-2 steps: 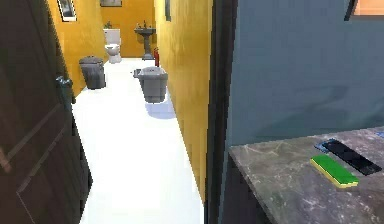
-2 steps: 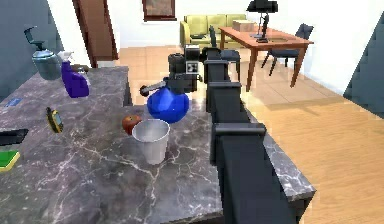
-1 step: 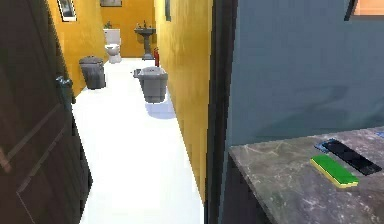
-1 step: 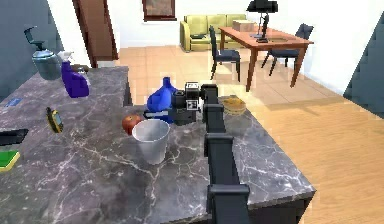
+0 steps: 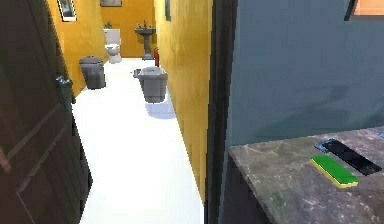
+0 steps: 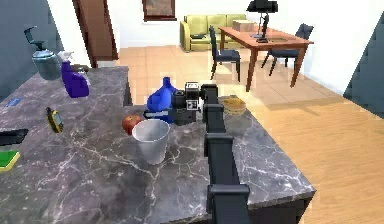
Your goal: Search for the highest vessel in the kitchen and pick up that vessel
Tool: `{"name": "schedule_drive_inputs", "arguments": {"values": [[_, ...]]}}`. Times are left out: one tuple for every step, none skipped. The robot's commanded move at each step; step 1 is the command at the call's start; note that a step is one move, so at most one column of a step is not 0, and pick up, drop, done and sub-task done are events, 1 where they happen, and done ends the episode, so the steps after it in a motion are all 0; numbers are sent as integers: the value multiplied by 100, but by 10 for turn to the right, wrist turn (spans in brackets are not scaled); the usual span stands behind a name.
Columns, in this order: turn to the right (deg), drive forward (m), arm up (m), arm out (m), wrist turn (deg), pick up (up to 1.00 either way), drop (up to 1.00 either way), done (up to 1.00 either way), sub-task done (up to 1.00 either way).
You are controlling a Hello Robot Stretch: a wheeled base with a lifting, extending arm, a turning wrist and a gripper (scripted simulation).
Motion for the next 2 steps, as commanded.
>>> {"name": "schedule_drive_inputs", "arguments": {"values": [[0,0,10,0,0,0,0,0,0],[0,0,0,0,0,0,0,100,0]]}}
